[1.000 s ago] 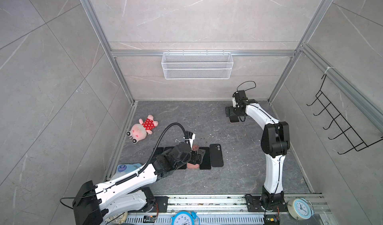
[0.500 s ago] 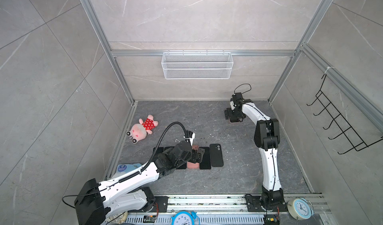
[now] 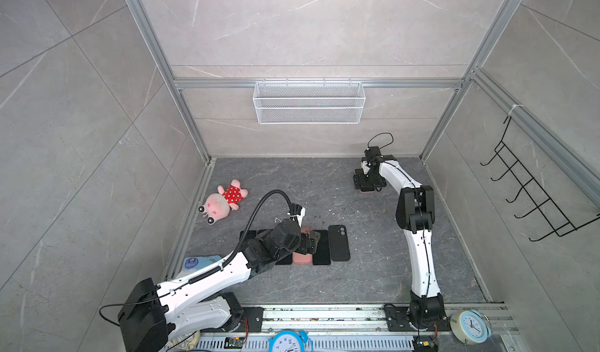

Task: Take the phone out of the phone case
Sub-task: Pick up the phone from the top-right of the table.

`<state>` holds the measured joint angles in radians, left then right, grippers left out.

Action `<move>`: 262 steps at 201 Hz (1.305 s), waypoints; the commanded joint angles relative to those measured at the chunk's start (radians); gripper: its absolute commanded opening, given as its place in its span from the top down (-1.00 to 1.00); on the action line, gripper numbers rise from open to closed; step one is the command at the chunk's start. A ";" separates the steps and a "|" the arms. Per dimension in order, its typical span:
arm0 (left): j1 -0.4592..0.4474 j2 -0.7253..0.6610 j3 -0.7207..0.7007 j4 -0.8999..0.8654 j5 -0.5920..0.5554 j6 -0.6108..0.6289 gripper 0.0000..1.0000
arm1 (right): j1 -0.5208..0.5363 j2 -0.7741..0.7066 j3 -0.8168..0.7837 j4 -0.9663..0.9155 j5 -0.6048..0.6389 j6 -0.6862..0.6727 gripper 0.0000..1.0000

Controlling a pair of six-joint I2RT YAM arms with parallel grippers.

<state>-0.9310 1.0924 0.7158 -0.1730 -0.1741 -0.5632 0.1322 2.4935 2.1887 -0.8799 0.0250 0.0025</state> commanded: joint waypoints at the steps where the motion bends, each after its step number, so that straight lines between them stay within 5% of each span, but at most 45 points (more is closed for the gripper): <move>1: 0.011 -0.007 0.041 0.031 0.009 0.026 -0.78 | -0.003 0.036 0.040 -0.053 -0.020 -0.025 -0.98; 67: 0.030 -0.006 0.045 0.043 0.027 0.019 -0.78 | -0.003 0.110 0.129 -0.148 -0.041 -0.042 -0.49; 112: 0.074 0.009 0.040 0.105 0.079 -0.003 -0.78 | -0.003 0.036 0.043 -0.118 -0.068 -0.030 -0.14; 171: 0.208 0.144 0.037 0.356 0.258 -0.150 -0.77 | 0.003 -0.286 -0.399 0.141 -0.220 0.065 0.20; 262: 0.253 0.539 0.177 0.707 0.502 -0.410 -0.74 | 0.059 -0.806 -1.042 0.448 -0.447 0.125 0.30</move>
<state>-0.6815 1.5707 0.8383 0.3763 0.2310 -0.8719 0.1600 1.8126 1.2263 -0.5468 -0.3298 0.1066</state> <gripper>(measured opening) 0.875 0.770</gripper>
